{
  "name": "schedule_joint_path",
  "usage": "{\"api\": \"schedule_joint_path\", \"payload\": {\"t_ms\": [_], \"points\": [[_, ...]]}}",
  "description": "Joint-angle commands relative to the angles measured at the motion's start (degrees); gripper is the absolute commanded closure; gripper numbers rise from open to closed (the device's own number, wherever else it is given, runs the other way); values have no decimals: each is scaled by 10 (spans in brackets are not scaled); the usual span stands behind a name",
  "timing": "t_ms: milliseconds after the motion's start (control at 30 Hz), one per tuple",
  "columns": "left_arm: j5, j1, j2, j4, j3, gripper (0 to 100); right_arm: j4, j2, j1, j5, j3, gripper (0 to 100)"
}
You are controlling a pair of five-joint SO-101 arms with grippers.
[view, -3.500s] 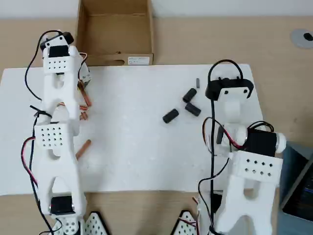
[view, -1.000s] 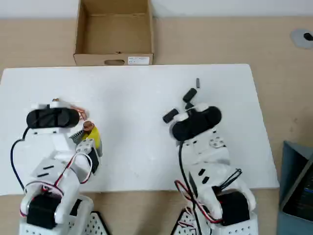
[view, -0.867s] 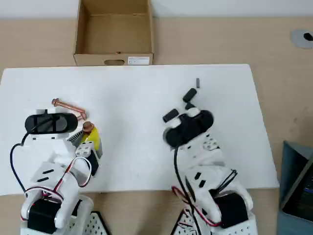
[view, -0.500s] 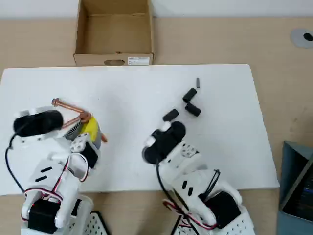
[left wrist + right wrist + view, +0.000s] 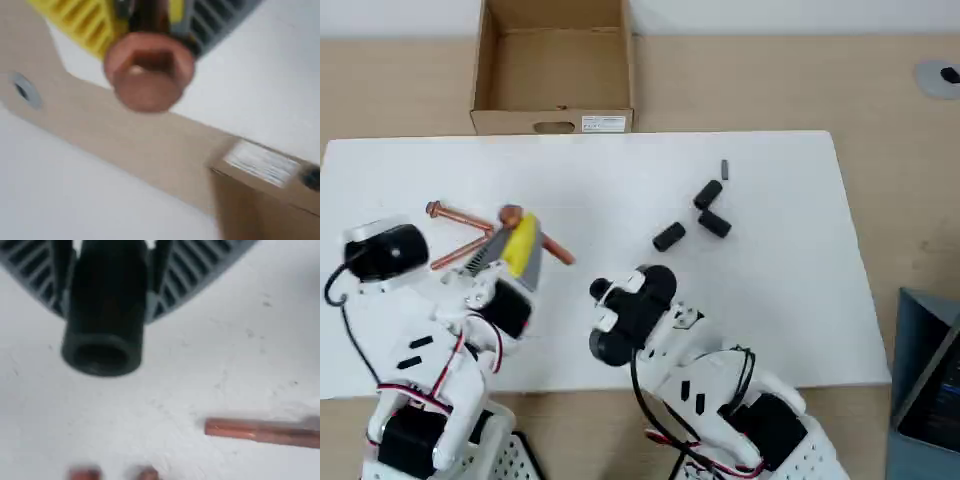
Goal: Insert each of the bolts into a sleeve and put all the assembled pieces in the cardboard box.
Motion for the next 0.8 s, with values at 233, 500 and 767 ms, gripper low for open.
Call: {"api": "schedule_joint_path", "payload": {"t_ms": [233, 500, 767], "points": [[8, 42, -5, -18, -23, 997, -18, -95, -14, -2, -5, 989], [4, 70, -3, 41, -64, 997, -18, -95, -10, -1, -1, 989], [-11, 72, -3, 55, -68, 997, -59, -95, -10, 47, 9, 989]]}}
